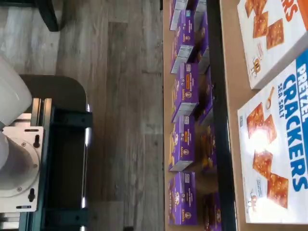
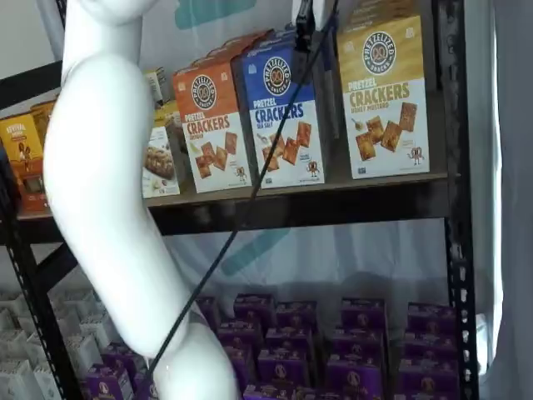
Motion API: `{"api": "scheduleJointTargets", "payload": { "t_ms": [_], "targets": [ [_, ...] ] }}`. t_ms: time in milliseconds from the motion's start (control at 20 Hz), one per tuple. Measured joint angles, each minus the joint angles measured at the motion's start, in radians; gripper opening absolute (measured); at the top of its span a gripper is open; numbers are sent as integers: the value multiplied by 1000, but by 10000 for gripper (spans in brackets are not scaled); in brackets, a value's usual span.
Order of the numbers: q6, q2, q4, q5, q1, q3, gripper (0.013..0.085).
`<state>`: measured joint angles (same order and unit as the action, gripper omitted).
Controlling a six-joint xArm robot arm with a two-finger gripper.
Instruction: Retrieve the yellow and white box located on the top shelf, the sixth one from the left
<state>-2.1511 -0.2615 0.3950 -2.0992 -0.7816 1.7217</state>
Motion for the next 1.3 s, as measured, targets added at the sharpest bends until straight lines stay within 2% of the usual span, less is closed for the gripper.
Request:
{"api": "scheduleJointTargets", "payload": {
  "t_ms": [150,400,850,1050,1150,1300],
  "targets": [
    [3,-40,-47,37,36,-45,850],
    [14,-83,-43,74,49,-99,850],
    [14,-93,105,134,-32,-104,850],
    [1,-115,205,248,-79,-141,850],
    [-10,-122,222,307,-82,-157,850],
    [-33,-128,219,391,-72,-178,850]
  ]
}}
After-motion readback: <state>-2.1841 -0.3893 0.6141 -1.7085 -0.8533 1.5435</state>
